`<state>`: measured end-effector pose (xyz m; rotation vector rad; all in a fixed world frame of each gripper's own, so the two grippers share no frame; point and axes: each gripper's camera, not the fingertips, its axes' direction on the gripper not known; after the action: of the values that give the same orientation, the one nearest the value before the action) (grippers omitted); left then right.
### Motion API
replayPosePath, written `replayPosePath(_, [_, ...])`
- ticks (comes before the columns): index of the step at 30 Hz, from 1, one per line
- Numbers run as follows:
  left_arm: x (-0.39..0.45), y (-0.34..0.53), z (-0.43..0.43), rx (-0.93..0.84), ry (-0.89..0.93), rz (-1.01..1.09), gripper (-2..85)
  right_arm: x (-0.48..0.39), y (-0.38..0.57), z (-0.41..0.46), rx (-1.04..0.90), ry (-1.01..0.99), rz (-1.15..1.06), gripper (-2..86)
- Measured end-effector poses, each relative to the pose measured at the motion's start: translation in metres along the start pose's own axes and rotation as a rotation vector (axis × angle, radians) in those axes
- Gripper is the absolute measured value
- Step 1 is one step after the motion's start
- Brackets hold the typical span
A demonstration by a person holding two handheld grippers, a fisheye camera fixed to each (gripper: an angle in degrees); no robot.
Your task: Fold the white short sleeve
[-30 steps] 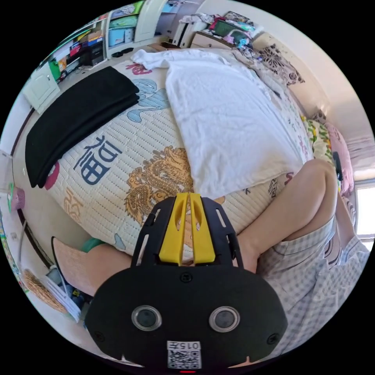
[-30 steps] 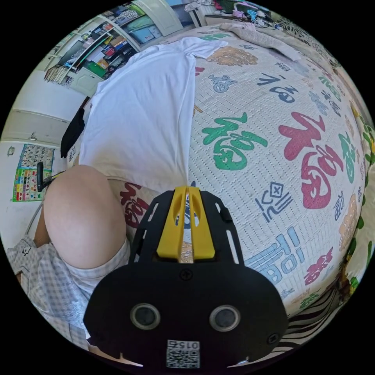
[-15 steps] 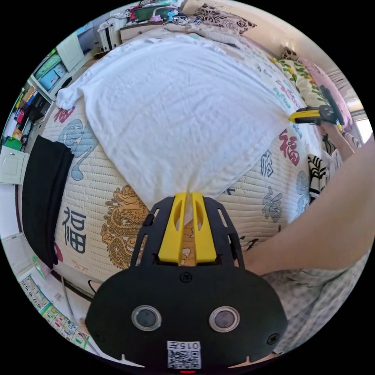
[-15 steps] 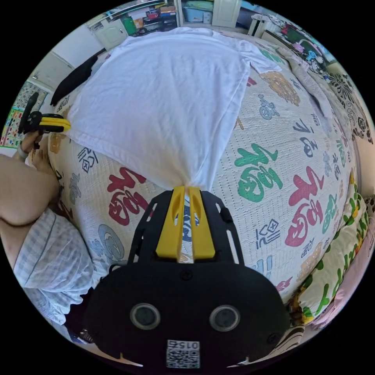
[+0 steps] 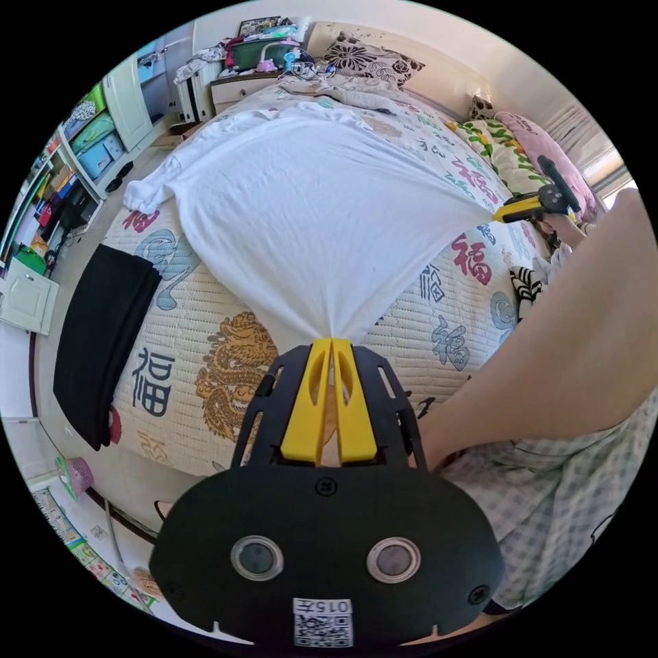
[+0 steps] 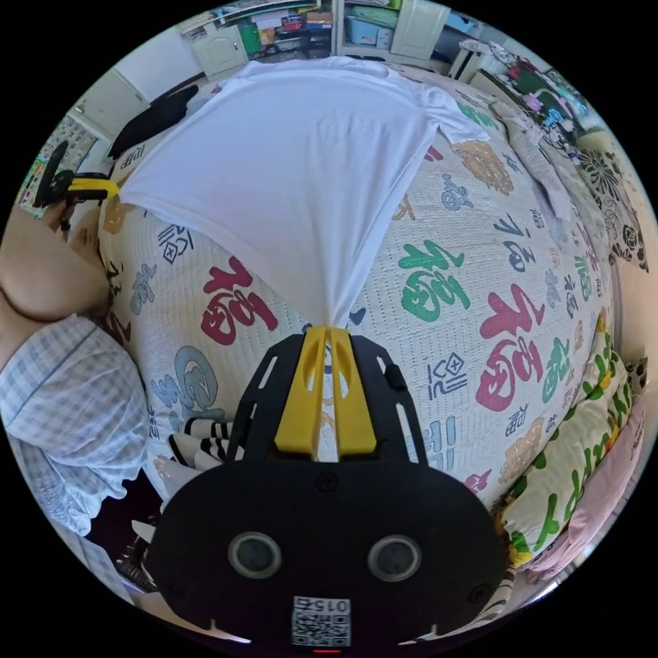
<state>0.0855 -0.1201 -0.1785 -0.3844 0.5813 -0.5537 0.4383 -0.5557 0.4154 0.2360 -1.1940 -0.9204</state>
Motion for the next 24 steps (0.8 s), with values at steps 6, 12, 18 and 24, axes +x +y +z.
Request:
replayPosePath(6, [0.012,0.002,0.014,-0.075,-0.031,0.051,-0.7,-0.016,-0.012,0.024,-0.132,0.037,-0.081,-0.5])
replayPosePath(12, [0.003,-0.006,0.037,-0.191,0.001,0.041,-0.2,-0.005,-0.036,0.039,-0.194,-0.040,-0.057,2.5])
replayPosePath(18, [-0.059,-0.012,-0.021,0.014,0.088,-0.110,2.4,0.052,-0.055,-0.007,0.010,-0.126,0.144,4.5])
replayPosePath(24, [-0.135,-0.076,-0.076,0.297,0.044,-0.290,5.7,0.112,-0.141,-0.071,0.316,-0.224,0.276,4.7])
